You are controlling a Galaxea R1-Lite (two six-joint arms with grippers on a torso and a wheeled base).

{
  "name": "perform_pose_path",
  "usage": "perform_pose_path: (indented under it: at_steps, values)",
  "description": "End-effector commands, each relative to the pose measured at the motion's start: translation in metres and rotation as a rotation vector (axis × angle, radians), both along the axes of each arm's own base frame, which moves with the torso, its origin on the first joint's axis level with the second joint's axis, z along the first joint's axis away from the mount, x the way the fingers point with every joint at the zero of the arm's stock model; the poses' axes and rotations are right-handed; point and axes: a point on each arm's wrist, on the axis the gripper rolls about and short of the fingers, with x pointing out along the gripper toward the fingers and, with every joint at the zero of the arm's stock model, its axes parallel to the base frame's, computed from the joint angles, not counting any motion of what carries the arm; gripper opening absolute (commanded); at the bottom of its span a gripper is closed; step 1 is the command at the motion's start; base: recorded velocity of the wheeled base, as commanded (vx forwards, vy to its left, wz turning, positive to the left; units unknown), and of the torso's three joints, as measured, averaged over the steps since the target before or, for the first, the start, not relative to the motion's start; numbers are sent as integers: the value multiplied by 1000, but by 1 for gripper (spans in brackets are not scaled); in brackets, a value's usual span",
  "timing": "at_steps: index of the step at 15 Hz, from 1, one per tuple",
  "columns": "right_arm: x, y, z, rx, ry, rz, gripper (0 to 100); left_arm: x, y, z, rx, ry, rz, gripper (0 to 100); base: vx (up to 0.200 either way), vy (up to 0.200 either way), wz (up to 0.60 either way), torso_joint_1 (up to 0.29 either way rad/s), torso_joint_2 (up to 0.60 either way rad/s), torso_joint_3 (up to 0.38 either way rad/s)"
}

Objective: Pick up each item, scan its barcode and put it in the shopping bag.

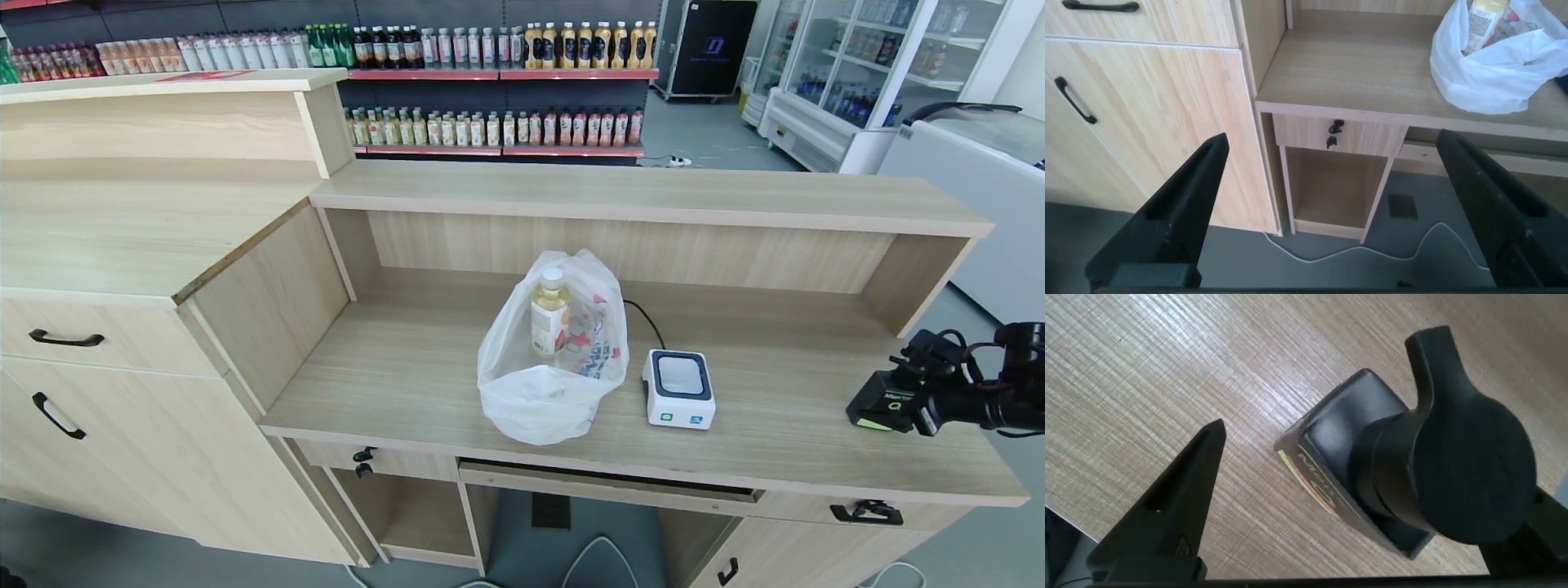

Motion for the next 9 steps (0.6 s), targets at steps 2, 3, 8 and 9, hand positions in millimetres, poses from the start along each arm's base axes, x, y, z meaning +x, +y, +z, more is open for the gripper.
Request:
perform_pose_path:
  at_steps: [2,3,8,9]
  values:
    - [3,5,-7,8,14,12,0,0,0,0,0,0,1,100,0,0,0,0,0,0]
    - [4,5,-9,9,16,13,0,0,0,0,0,0,1,100,0,0,0,0,0,0]
    - [12,11,-5,-59,-22,-1,0,0,0,0,1,0,1,100,0,0,0,0,0,0]
    - [17,12,9,-111,-82,-12,0,0,0,0,1,0,1,100,0,0,0,0,0,0]
